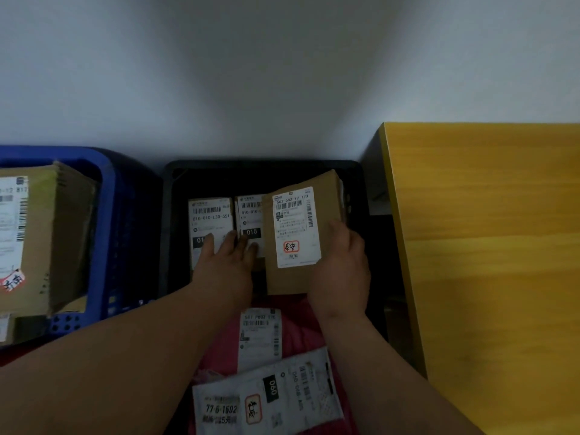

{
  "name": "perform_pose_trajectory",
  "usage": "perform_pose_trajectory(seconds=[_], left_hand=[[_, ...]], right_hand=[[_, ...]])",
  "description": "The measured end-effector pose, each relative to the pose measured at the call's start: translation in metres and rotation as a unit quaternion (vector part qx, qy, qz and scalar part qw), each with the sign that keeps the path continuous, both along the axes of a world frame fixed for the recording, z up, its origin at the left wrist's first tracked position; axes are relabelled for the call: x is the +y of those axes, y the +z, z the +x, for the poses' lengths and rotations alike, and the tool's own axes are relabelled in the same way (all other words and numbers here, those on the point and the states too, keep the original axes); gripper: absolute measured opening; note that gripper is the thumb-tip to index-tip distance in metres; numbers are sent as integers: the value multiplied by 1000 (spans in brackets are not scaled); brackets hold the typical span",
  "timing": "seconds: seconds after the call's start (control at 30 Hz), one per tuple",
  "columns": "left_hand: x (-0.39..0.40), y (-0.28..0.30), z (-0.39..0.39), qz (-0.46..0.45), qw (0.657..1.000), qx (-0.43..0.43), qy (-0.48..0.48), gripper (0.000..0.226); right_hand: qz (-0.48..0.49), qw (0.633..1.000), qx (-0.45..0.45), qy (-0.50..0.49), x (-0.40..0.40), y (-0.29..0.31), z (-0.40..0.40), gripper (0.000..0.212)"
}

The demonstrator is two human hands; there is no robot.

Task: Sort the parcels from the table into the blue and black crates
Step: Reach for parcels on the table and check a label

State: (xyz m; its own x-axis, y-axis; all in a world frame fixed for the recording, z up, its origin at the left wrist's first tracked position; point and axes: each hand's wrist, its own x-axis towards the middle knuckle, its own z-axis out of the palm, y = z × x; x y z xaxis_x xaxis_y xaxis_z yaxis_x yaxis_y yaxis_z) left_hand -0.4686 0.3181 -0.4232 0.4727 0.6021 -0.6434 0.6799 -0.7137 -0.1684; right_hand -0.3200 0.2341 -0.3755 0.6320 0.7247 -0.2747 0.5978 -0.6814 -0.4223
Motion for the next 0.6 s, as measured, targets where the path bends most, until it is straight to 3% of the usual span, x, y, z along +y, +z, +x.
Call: perform_pose_trajectory(seconds=[0.2,0.37,0.47,0.6], left_hand=[[2,-1,-9,-3,1000,19,-11,77],[1,2,-10,-7,1000,28,-1,78],[-1,1,-7,-13,999,47,6,81],[-2,1,-6,-18,998,58,14,85]], right_hand=[[-60,997,-45,1,15,-6,3,61],[-95,984,-125,86,11,-19,5,72],[-64,986,-77,133,1,-27,-19,88],[-117,981,-39,147,-6,-44,-27,116]])
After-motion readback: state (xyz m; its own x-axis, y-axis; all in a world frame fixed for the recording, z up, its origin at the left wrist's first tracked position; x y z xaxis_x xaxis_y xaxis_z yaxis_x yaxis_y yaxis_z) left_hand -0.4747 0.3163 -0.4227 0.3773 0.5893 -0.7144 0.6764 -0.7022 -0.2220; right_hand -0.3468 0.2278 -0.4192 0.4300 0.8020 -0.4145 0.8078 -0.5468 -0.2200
